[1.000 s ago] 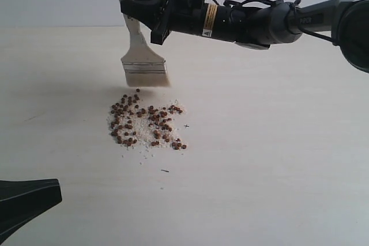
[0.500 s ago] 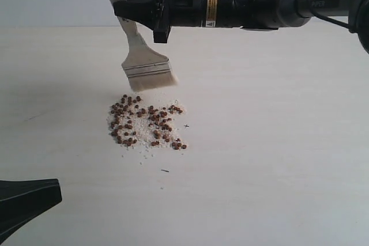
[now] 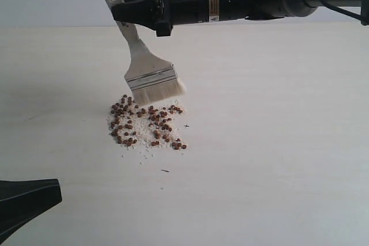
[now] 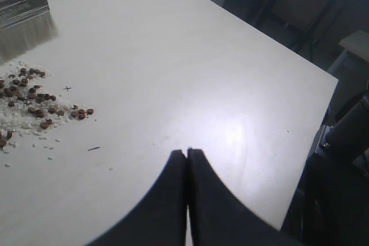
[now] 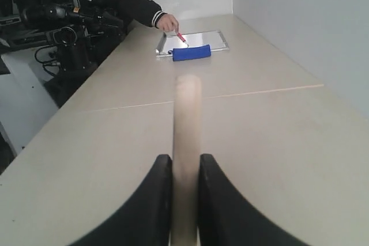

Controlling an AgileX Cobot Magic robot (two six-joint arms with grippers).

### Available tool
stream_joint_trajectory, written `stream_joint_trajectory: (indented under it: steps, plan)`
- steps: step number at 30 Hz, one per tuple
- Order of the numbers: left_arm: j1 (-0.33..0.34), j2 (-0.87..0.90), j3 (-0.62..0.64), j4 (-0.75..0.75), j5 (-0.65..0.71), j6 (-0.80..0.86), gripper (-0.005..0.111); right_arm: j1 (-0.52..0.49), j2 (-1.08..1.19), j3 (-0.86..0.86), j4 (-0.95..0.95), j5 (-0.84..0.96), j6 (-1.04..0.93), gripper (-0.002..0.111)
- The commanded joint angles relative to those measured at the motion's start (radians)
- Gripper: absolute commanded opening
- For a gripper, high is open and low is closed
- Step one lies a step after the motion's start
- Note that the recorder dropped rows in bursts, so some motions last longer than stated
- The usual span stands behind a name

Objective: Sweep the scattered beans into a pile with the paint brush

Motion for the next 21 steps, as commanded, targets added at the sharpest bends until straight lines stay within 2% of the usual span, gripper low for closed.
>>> stream_joint_trajectory:
  steps: [1, 5, 11, 16, 21]
  plan:
    - [0.001, -0.006, 0.004, -0.004, 0.008, 0.006, 0.0, 0.002, -0.014, -0.007, -0.019, -0.01, 0.227, 0.0]
    - [0.001, -0.006, 0.004, -0.004, 0.008, 0.003, 0.0, 0.002, -0.014, -0.007, 0.057, -0.01, 0.373, 0.0]
    - [0.001, -0.006, 0.004, -0.004, 0.008, 0.003, 0.0, 0.002, -0.018, -0.007, -0.016, -0.01, 0.485, 0.0]
    - [0.001, -0.006, 0.004, -0.004, 0.008, 0.006, 0.0, -0.008, -0.056, -0.007, -0.141, -0.01, 0.426, 0.0]
    - [0.001, -0.006, 0.004, -0.004, 0.008, 0.006, 0.0, -0.056, -0.131, 0.087, -0.049, -0.01, 0.238, 0.0]
